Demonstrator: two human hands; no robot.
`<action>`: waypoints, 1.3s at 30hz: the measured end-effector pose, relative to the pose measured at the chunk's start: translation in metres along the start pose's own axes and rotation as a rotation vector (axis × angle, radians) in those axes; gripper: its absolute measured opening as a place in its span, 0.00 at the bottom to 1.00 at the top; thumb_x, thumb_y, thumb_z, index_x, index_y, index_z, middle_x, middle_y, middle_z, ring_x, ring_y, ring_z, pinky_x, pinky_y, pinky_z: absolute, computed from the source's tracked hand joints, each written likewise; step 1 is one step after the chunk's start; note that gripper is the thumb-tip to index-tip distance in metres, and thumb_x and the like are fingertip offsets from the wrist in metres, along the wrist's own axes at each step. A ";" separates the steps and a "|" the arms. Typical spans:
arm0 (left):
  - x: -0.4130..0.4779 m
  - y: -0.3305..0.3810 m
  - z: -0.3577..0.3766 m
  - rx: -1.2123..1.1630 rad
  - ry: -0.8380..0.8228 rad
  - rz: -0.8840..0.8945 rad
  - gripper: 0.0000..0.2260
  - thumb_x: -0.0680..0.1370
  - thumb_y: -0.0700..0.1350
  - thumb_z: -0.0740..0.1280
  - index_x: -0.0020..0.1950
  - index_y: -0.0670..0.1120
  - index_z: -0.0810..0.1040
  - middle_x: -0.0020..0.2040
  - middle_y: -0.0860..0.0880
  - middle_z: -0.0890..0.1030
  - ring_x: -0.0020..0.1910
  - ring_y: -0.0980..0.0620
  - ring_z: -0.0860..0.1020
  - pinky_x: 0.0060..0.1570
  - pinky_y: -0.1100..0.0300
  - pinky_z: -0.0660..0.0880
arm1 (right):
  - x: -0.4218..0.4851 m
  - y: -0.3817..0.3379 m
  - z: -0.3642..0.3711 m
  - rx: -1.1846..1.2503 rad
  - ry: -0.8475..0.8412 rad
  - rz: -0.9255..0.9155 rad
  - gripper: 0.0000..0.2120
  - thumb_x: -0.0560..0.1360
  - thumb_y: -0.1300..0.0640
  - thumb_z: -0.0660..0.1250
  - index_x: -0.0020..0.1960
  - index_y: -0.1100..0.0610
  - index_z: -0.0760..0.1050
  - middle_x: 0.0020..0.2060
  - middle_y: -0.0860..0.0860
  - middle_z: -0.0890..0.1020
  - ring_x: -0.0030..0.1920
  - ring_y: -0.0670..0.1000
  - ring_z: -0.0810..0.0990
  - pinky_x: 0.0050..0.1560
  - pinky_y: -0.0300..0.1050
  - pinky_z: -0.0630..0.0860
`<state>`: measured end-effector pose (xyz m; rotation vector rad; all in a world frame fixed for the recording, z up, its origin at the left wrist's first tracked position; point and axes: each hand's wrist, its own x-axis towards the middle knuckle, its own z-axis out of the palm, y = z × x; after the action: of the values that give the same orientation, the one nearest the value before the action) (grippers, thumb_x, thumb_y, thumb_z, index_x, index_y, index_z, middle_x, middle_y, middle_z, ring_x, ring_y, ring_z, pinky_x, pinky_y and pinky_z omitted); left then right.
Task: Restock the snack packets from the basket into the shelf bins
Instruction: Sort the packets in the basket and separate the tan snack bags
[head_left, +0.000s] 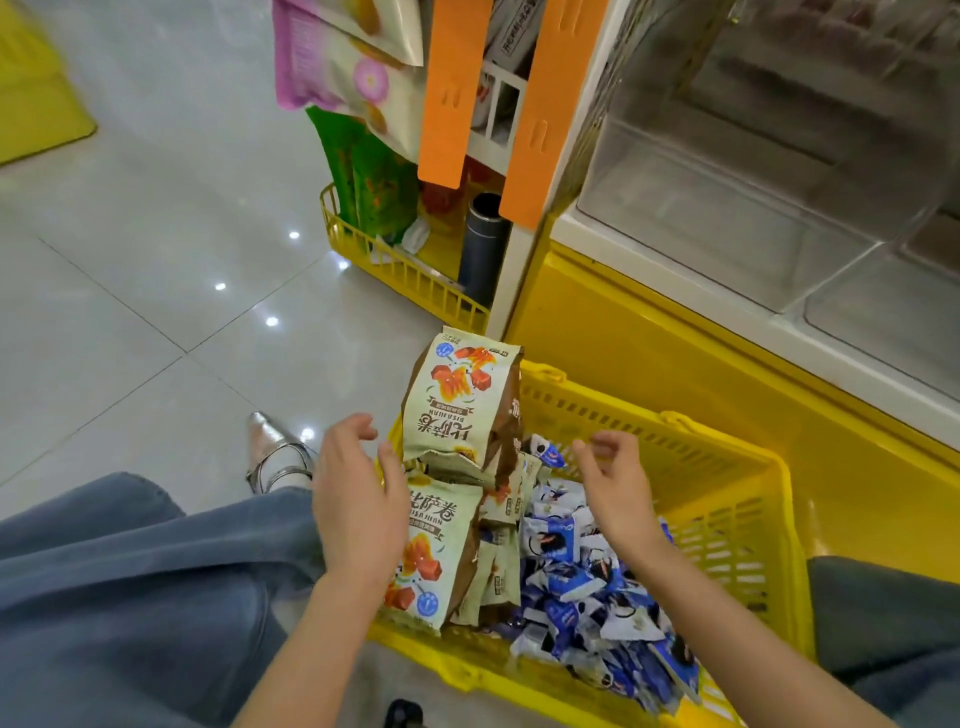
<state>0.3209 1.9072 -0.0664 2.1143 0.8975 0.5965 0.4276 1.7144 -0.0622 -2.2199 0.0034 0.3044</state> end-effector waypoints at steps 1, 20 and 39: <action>-0.006 0.012 0.000 -0.037 0.010 0.095 0.09 0.78 0.49 0.56 0.58 0.52 0.65 0.50 0.55 0.72 0.47 0.55 0.74 0.42 0.60 0.74 | -0.002 0.018 -0.009 -0.060 -0.026 0.000 0.18 0.77 0.52 0.63 0.63 0.59 0.66 0.53 0.51 0.76 0.46 0.42 0.74 0.41 0.30 0.68; -0.009 0.035 0.214 0.629 -0.721 0.459 0.17 0.79 0.49 0.59 0.66 0.43 0.66 0.63 0.45 0.70 0.64 0.47 0.66 0.65 0.54 0.63 | -0.001 0.176 -0.020 -0.507 -0.355 0.051 0.30 0.77 0.45 0.63 0.73 0.52 0.57 0.69 0.50 0.66 0.69 0.51 0.66 0.68 0.45 0.65; 0.003 0.021 0.243 0.950 -0.751 0.654 0.16 0.78 0.46 0.64 0.65 0.48 0.69 0.60 0.49 0.75 0.61 0.47 0.69 0.60 0.52 0.62 | 0.042 0.179 -0.023 -0.211 -0.338 0.241 0.23 0.73 0.49 0.70 0.64 0.55 0.69 0.57 0.55 0.78 0.50 0.53 0.77 0.47 0.45 0.74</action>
<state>0.4890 1.7888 -0.1977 3.1500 -0.0190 -0.4679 0.4539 1.5899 -0.1965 -2.3508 0.0584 0.8447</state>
